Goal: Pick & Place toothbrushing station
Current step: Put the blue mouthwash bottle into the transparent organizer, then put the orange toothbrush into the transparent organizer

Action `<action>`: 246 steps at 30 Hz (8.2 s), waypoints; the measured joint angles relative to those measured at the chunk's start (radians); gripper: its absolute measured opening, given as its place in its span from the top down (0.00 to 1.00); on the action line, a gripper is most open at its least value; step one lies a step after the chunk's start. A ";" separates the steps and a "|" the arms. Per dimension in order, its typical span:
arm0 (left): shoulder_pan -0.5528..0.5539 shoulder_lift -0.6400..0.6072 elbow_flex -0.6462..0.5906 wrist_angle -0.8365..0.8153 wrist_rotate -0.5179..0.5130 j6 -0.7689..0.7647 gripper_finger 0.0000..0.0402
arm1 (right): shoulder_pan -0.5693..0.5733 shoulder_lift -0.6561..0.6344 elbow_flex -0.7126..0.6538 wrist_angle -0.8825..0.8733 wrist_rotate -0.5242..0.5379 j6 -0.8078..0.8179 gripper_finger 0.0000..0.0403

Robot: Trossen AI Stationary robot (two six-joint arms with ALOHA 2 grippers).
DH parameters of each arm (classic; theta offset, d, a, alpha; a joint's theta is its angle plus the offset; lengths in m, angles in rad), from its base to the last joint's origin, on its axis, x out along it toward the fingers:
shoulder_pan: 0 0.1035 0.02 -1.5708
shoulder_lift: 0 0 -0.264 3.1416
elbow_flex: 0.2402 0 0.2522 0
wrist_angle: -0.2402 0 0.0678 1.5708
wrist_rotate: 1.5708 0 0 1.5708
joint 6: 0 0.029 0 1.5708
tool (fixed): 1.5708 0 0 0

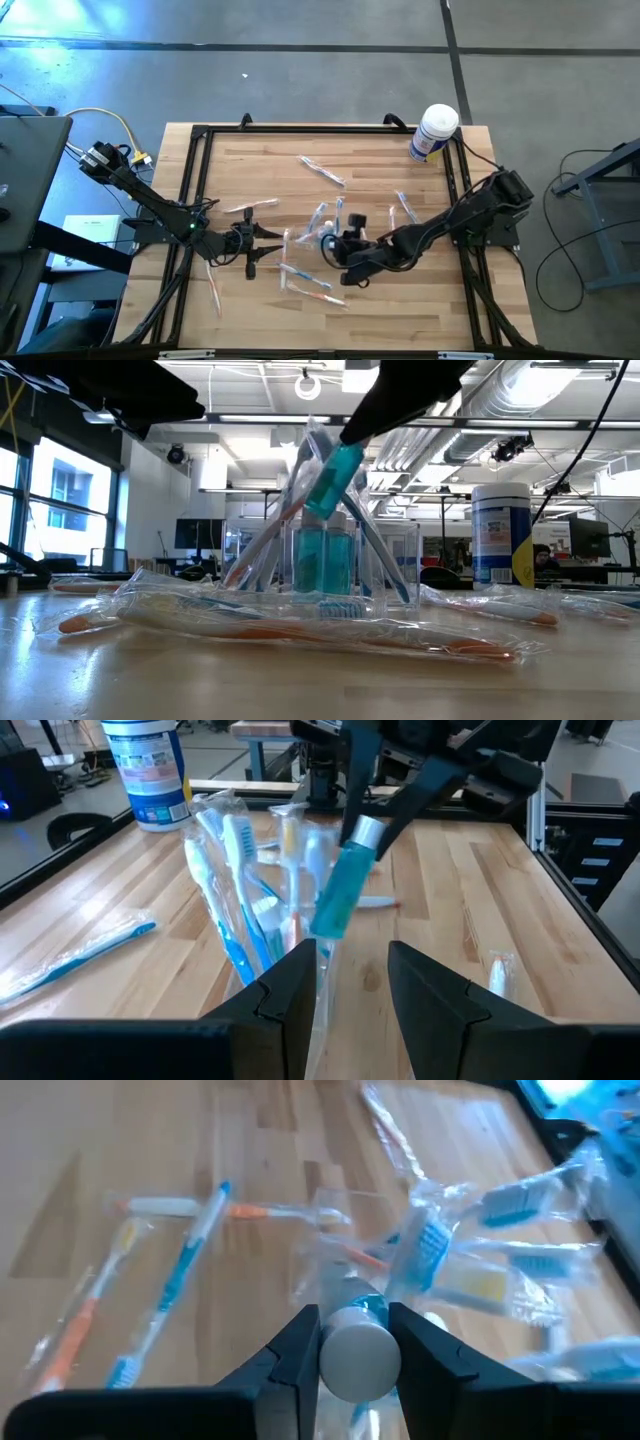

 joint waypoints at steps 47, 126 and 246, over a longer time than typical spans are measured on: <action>0.000 0.000 -0.001 -0.002 0.000 -0.001 0.69 | -0.121 0.000 -0.001 -0.102 -0.296 0.176 0.70; 0.000 0.000 -0.001 -0.066 0.004 -0.057 0.69 | -0.064 -0.094 -0.259 -0.243 -0.315 0.721 0.43; 0.000 0.000 0.000 -0.071 0.091 -0.064 0.69 | 0.074 -0.155 -0.262 -0.460 0.082 0.936 1.00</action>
